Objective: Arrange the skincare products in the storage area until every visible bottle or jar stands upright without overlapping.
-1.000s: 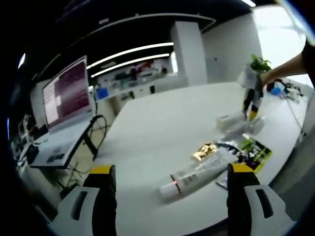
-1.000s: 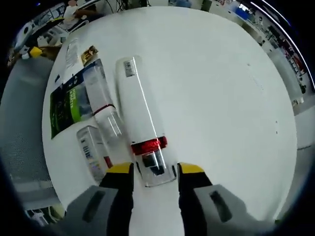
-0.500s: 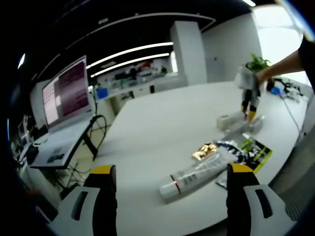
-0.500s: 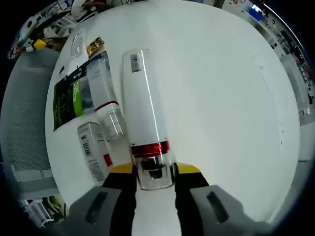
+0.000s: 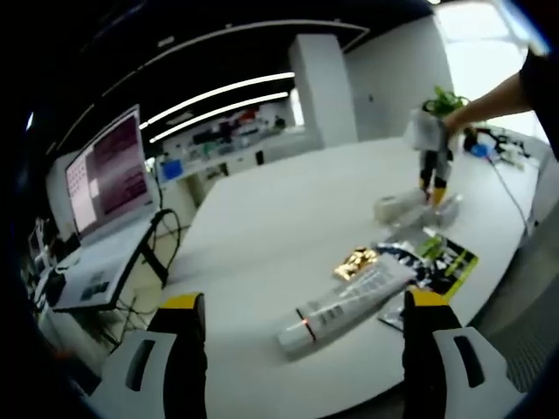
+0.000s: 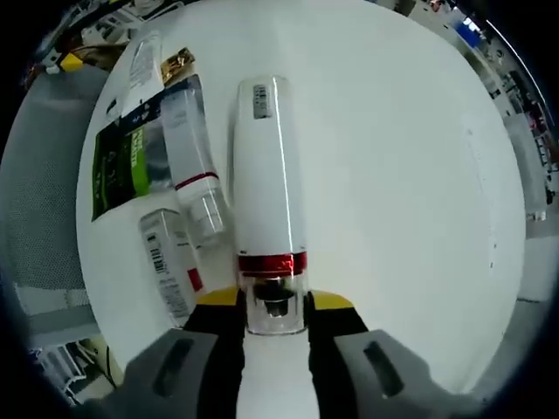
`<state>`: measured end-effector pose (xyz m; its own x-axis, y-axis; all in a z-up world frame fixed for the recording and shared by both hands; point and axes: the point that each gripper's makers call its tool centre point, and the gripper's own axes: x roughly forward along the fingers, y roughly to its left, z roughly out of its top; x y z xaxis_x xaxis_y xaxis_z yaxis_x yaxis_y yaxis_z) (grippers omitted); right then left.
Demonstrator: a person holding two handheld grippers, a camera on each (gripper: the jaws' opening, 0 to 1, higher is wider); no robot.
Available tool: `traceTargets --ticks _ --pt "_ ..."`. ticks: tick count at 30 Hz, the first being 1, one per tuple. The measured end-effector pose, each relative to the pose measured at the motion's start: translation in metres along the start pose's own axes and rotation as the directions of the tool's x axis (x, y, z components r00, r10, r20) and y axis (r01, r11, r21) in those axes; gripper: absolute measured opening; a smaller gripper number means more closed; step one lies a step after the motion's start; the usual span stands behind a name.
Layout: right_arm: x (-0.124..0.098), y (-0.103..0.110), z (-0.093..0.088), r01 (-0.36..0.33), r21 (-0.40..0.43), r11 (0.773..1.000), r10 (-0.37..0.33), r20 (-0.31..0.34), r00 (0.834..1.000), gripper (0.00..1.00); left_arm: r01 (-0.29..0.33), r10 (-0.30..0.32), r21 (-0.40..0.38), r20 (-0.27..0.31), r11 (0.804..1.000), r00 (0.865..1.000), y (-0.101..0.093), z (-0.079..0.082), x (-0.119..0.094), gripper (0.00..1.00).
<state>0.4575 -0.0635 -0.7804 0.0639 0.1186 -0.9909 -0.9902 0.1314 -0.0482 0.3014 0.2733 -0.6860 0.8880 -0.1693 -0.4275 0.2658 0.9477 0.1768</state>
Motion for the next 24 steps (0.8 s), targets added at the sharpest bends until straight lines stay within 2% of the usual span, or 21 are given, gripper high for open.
traceTargets --ticks 7,10,16,21,24 --pt "-0.019 -0.008 0.006 0.032 -0.039 0.999 -0.033 -0.022 0.999 0.26 0.020 -0.020 0.038 -0.021 0.999 1.000 -0.004 -0.002 0.001 0.91" --pt "-0.024 -0.010 0.010 0.044 -0.067 0.997 -0.047 -0.044 0.998 0.26 0.050 -0.049 0.045 -0.029 0.998 0.998 -0.005 -0.001 0.004 0.92" --pt "-0.040 -0.012 0.020 0.065 -0.105 0.992 -0.071 -0.059 0.996 0.26 0.097 -0.096 0.049 -0.026 0.994 0.995 -0.007 0.007 0.008 0.91" --pt "-0.051 -0.011 0.028 0.082 -0.130 0.988 -0.091 -0.067 0.994 0.26 0.148 -0.146 0.096 -0.018 0.984 0.989 -0.014 0.016 0.011 0.90" --pt "-0.056 -0.009 0.034 0.084 -0.128 0.988 -0.094 -0.072 0.993 0.26 0.160 -0.160 0.101 -0.001 0.982 0.987 -0.008 0.022 0.018 0.87"
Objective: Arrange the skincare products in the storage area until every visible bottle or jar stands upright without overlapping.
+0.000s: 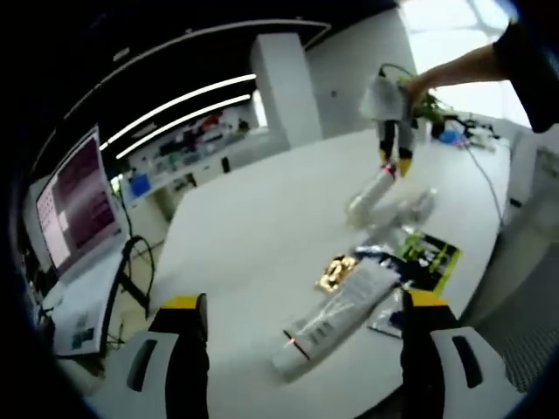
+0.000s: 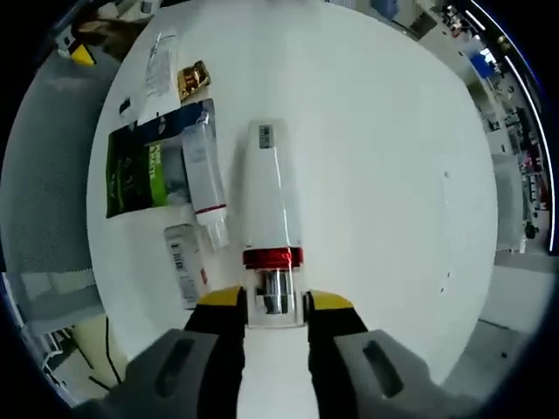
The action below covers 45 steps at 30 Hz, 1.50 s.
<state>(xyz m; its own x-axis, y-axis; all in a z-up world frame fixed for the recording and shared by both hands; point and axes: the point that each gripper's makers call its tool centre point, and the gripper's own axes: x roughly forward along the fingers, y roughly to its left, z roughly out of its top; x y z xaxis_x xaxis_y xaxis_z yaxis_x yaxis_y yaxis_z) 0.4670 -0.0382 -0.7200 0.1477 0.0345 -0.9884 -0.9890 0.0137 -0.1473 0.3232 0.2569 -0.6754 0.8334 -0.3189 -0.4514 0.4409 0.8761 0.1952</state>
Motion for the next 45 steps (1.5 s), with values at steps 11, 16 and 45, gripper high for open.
traceTargets --ticks 11,16,45 --pt "-0.017 0.000 0.015 0.035 -0.064 0.997 -0.038 -0.048 0.998 0.26 0.041 -0.041 0.005 0.043 0.999 0.998 0.018 0.012 0.040 0.83" --pt "-0.027 0.000 0.025 0.052 -0.095 0.994 -0.057 -0.050 0.997 0.26 0.155 -0.158 0.074 0.030 0.985 0.987 0.000 0.012 0.049 0.84" --pt "-0.051 0.008 0.058 0.078 -0.274 0.958 -0.113 -0.115 0.987 0.26 0.369 -0.424 0.377 0.074 0.850 0.903 -0.093 0.080 0.142 0.64"
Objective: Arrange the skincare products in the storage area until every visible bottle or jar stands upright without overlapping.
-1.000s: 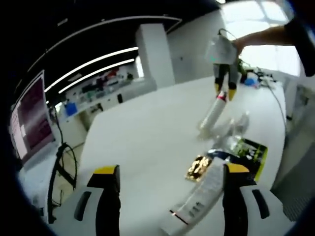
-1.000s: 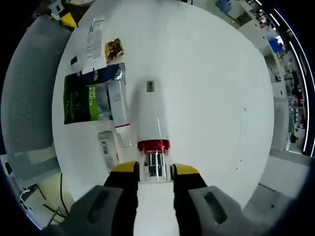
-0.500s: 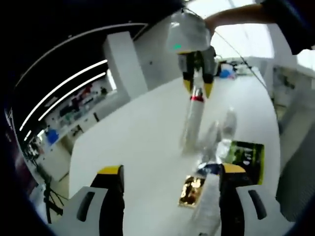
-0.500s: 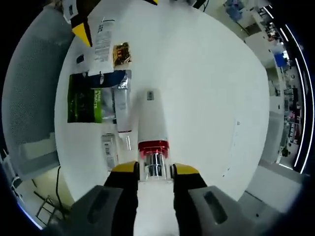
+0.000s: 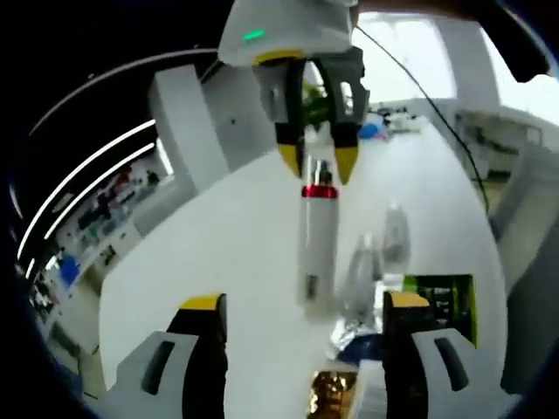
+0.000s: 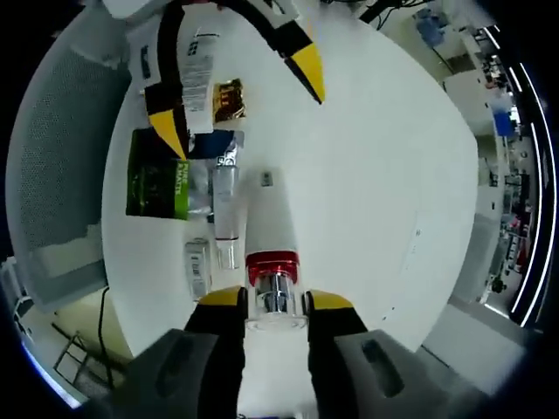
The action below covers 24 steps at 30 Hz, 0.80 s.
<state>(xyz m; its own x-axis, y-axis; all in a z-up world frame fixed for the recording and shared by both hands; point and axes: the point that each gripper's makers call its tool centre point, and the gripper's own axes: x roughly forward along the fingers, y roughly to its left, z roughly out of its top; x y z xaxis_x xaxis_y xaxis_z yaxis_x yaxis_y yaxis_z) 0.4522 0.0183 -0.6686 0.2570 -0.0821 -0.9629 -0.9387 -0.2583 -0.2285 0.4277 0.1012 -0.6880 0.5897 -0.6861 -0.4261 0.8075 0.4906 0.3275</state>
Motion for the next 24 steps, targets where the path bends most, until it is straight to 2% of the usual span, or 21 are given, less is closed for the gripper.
traceTargets --ticks 1,3,6,16,24 --pt "0.000 -0.001 0.000 0.002 -0.005 1.000 -0.002 -0.002 1.000 0.26 0.009 -0.009 0.021 0.014 1.000 1.000 -0.003 0.005 0.003 0.61" --pt "0.000 -0.002 0.001 0.006 -0.011 1.000 -0.006 -0.007 1.000 0.26 0.036 -0.036 0.002 0.021 0.999 0.999 -0.009 0.009 0.010 0.62" --pt "-0.002 -0.002 0.003 0.004 -0.015 1.000 -0.004 -0.007 1.000 0.26 0.058 -0.058 -0.007 0.015 0.998 0.998 -0.011 0.011 0.022 0.65" --pt "-0.007 -0.003 0.010 0.009 -0.046 0.999 -0.010 -0.013 1.000 0.26 0.095 -0.095 -0.030 0.004 0.995 0.995 -0.015 0.012 0.052 0.60" --pt "-0.007 -0.007 0.013 0.017 -0.069 0.997 -0.019 -0.021 1.000 0.26 0.107 -0.108 -0.047 -0.007 0.993 0.994 -0.016 0.009 0.066 0.48"
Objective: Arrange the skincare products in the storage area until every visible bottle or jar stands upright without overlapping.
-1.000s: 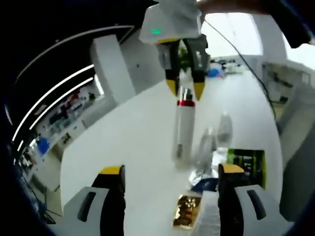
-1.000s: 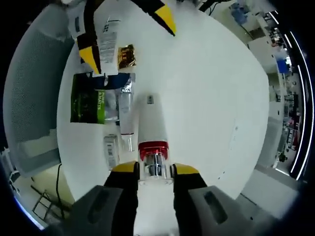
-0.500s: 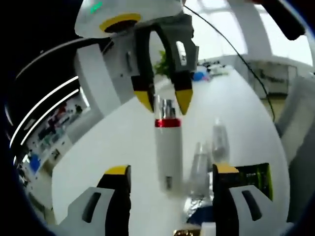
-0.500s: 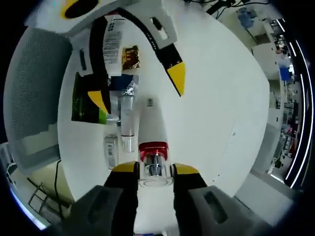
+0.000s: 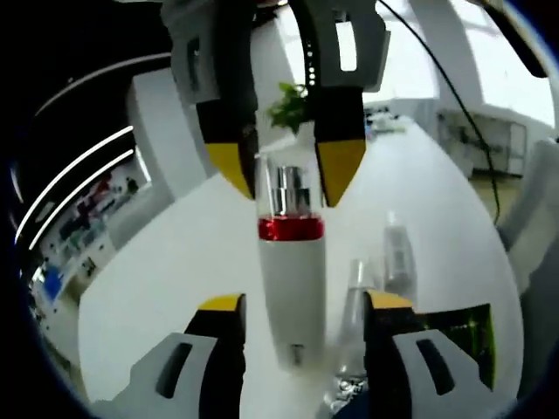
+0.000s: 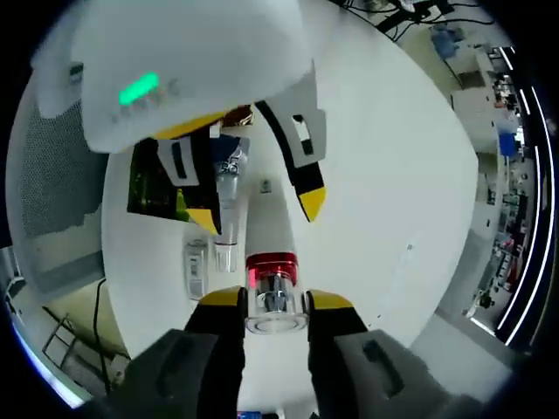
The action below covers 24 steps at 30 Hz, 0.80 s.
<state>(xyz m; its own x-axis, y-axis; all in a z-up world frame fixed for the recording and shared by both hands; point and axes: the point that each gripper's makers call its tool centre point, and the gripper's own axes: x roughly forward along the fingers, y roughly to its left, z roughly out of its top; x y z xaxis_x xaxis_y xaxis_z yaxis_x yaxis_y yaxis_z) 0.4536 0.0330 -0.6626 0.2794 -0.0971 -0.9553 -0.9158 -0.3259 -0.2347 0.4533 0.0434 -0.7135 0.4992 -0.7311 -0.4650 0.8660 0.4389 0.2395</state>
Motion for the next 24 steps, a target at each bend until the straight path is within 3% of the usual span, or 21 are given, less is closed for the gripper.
traceTargets --ticks 5,13,24 --pt "0.002 -0.002 0.000 0.005 -0.010 1.000 -0.005 -0.005 1.000 0.26 0.010 -0.011 -0.055 -0.008 0.998 1.000 0.001 -0.005 0.009 0.35" --pt "-0.001 0.001 0.003 -0.012 -0.003 1.000 0.012 0.009 1.000 0.26 0.007 -0.008 -0.060 -0.008 0.998 1.000 -0.001 -0.007 0.019 0.29" --pt "-0.005 0.000 0.014 -0.023 -0.031 0.999 0.023 0.007 1.000 0.27 0.020 -0.020 -0.072 0.004 0.997 1.000 -0.001 -0.010 0.015 0.28"
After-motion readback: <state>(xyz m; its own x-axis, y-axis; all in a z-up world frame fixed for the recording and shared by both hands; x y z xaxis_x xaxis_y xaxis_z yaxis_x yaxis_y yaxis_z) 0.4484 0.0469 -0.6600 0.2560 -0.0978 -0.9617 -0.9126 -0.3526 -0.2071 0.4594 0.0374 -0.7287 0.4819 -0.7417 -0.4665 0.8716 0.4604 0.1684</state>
